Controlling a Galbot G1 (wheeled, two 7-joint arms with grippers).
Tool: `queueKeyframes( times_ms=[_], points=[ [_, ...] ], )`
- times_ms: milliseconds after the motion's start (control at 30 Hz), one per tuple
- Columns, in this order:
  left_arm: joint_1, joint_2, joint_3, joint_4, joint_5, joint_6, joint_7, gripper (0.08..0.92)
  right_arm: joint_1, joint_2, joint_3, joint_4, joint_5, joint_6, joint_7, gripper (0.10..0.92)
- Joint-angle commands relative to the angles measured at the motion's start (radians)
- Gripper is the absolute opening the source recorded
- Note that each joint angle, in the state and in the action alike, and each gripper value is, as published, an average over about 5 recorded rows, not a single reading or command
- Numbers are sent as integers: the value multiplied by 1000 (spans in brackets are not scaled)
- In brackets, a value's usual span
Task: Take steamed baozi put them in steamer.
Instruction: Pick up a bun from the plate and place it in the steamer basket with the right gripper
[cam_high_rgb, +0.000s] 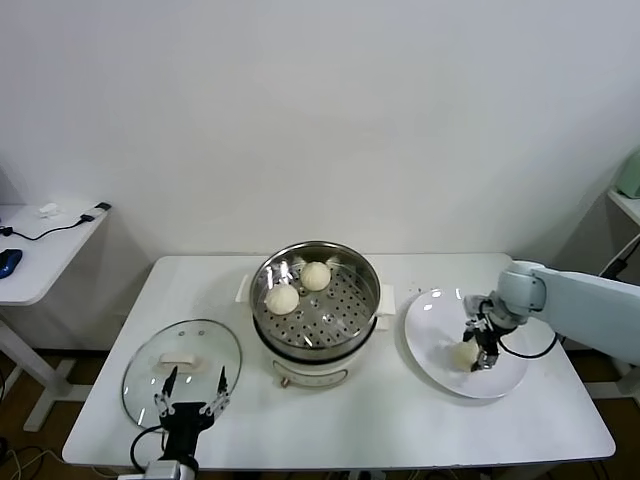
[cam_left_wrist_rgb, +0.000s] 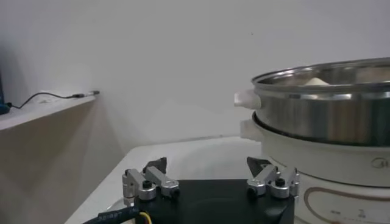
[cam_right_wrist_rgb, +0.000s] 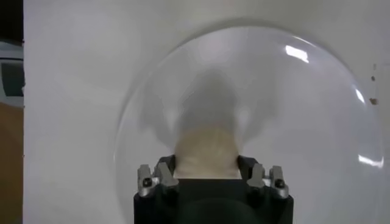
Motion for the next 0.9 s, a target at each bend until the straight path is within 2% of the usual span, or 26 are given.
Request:
queueKeyframes(
  times_ms=[33,300,500,700,900],
  points=[
    [1,-1,1,-5,1,1,0,823,111,5,30,18,-96,83,-113,656],
    [0,-4,17,-16,9,4,1,823,451,160,30,40,-25,337,-257,645],
    [8,-3,16,-26,12,5,1,823,559,291,76,180,-51,494,-337,645],
    [17,-2,8,-38,12,5,-1,823,523,400,75,337,-152,562,-281,645],
    [20,-6,7,-42,13,5,-2,823,413,519,51,306,-330,671,-181,645]
  ],
)
